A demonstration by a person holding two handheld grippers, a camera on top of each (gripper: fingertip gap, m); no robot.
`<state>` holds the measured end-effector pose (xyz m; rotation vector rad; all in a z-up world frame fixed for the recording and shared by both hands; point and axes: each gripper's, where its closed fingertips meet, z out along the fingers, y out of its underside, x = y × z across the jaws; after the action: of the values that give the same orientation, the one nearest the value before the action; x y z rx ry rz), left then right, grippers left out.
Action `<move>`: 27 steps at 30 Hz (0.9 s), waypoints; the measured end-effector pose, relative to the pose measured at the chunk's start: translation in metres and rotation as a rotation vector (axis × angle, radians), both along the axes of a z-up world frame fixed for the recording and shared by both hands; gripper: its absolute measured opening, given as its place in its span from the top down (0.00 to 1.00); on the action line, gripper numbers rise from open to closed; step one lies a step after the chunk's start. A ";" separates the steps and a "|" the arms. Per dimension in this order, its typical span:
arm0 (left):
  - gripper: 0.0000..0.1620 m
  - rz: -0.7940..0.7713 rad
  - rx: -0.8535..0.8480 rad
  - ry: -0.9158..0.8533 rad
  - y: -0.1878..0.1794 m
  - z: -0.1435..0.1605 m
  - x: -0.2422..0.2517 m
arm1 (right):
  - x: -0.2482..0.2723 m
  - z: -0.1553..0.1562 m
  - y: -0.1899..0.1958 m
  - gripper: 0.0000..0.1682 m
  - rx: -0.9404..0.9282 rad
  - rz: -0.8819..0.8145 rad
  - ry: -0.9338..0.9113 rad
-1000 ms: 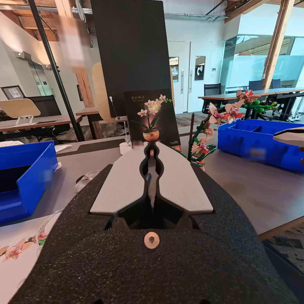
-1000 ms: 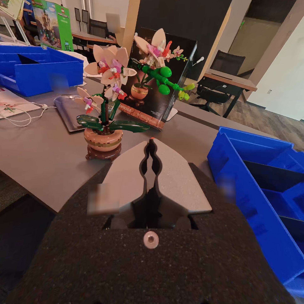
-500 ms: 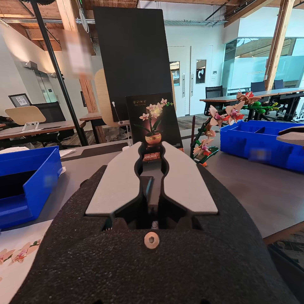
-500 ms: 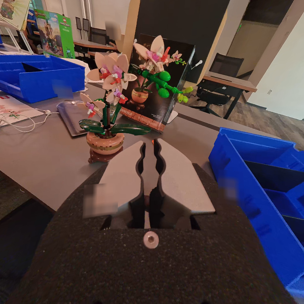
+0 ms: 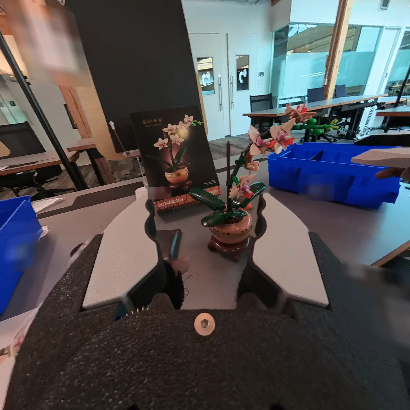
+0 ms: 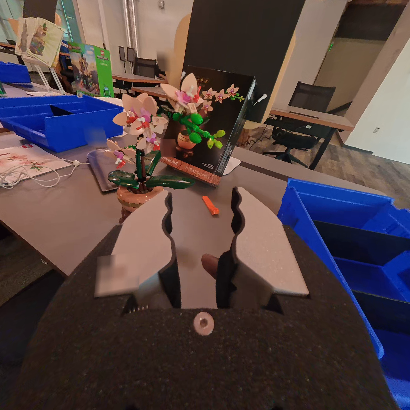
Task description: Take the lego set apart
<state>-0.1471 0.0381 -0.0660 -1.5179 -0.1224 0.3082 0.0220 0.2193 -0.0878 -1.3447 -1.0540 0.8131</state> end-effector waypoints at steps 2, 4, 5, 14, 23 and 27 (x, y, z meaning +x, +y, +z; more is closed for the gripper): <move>0.47 -0.031 -0.007 0.005 0.005 0.002 0.008 | 0.000 0.003 -0.001 0.71 0.008 0.025 0.013; 0.50 -0.078 -0.012 0.025 0.012 0.008 0.019 | -0.001 0.006 -0.001 0.73 0.014 0.053 0.016; 0.51 -0.107 -0.021 0.042 0.016 0.010 0.025 | -0.001 0.006 -0.001 0.74 0.015 0.067 0.011; 0.62 -0.335 -0.173 0.451 0.067 0.036 0.091 | 0.004 0.019 0.006 0.79 0.021 0.217 0.028; 0.73 -0.412 -0.330 0.955 0.132 0.045 0.133 | 0.007 0.032 0.012 0.85 0.006 0.222 0.111; 0.78 -0.405 -0.385 1.145 0.157 0.033 0.138 | 0.005 0.028 0.007 0.86 0.047 0.187 0.125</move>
<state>-0.0094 0.1952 -0.0331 -1.4836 1.1851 0.8509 0.0273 0.2263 -0.0600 -1.1526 -1.1037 0.9920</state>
